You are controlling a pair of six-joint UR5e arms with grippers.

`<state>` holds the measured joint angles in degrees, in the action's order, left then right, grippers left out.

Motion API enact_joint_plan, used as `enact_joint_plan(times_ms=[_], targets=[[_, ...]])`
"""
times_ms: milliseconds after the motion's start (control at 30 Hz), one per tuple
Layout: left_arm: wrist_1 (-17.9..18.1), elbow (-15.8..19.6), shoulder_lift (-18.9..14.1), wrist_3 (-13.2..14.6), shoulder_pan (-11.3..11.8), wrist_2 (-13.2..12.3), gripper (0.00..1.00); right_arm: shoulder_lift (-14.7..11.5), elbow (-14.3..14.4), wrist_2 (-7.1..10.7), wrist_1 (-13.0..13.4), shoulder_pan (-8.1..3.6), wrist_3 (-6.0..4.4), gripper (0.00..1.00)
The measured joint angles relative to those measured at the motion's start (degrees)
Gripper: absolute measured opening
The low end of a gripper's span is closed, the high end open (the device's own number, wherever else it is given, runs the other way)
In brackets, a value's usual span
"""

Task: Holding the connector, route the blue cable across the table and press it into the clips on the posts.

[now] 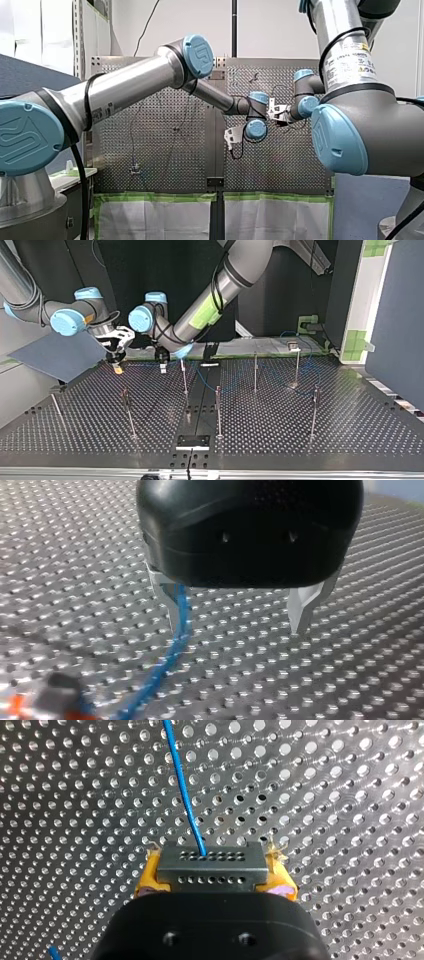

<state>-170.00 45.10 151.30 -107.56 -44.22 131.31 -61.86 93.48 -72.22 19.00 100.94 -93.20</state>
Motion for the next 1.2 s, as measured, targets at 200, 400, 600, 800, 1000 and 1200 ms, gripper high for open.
enact_joint_plan(times_ms=[200, 400, 600, 800, 1000, 1200], targets=[[0.0, -2.6, 0.1, 0.0, 0.1, 0.2, 1.00, 0.0, 0.0, 0.05, 0.1, 0.00, -0.05, 0.00], [0.2, -1.4, 0.2, -0.1, -0.1, 0.3, 0.82, 0.0, 0.0, 0.05, 0.1, 0.00, -0.07, 0.00], [0.6, -0.9, 0.2, -0.5, -0.3, 0.1, 0.24, 0.0, 0.0, 0.06, 0.1, 0.00, -0.11, 0.00], [0.7, -1.7, 0.2, -0.7, -0.7, 0.1, 0.01, -0.1, 0.0, 0.06, 0.2, -0.01, -0.16, 0.00], [-0.6, -2.1, 0.1, -0.8, -0.9, 0.8, 0.01, -0.1, 0.0, 0.08, 0.2, 0.00, -0.15, 0.00], [-2.1, -1.6, -0.1, -1.3, -0.9, 2.4, 0.01, -0.1, -0.2, 0.06, 0.3, 0.03, -0.23, 0.00]])
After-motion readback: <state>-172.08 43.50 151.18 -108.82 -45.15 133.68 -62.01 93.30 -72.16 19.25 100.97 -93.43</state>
